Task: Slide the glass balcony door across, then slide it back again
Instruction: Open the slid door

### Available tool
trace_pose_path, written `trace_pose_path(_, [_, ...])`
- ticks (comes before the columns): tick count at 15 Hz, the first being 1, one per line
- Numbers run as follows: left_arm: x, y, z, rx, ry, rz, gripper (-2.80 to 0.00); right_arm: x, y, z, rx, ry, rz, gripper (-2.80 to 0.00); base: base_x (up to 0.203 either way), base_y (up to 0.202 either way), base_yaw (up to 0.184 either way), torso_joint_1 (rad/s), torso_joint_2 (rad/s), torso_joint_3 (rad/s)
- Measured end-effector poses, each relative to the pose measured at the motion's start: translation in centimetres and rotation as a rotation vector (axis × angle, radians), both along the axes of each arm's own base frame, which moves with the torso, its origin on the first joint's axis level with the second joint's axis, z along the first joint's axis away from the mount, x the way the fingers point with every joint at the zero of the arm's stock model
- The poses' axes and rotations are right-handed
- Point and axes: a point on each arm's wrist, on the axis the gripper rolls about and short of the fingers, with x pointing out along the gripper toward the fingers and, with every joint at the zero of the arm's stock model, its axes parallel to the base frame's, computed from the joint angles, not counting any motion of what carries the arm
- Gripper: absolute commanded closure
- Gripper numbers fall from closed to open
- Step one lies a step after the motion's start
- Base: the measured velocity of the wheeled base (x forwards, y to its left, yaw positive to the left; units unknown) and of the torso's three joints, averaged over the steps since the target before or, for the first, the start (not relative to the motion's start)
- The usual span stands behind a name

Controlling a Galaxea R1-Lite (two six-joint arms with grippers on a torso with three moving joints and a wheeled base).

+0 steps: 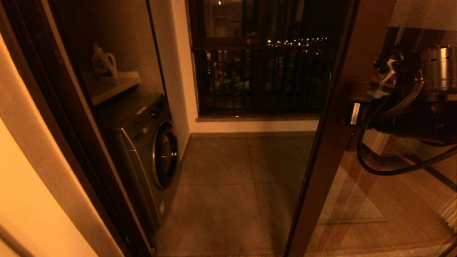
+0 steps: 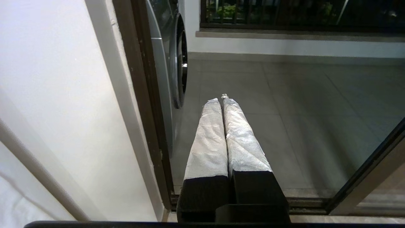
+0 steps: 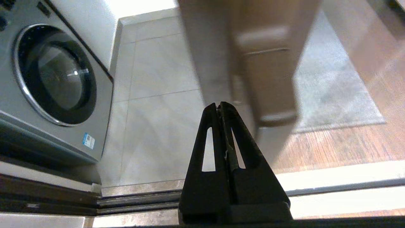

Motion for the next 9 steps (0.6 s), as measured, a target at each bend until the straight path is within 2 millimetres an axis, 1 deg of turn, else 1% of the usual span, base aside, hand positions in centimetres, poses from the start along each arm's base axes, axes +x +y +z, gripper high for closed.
trace_pose_path(5, [0.0, 0.0, 0.0, 0.0, 0.0, 0.0, 0.0, 0.2, -2.8, -0.1, 0.002, 0.007, -0.031, 0.0, 0.0, 0.0, 0.0, 0.0, 0.0, 0.0])
trace_pose_path(9, [0.0, 0.0, 0.0, 0.0, 0.0, 0.0, 0.0, 0.1, -4.3, -0.2, 0.009, 0.01, -0.06, 0.0, 0.0, 0.0, 0.0, 0.0, 0.0, 0.0])
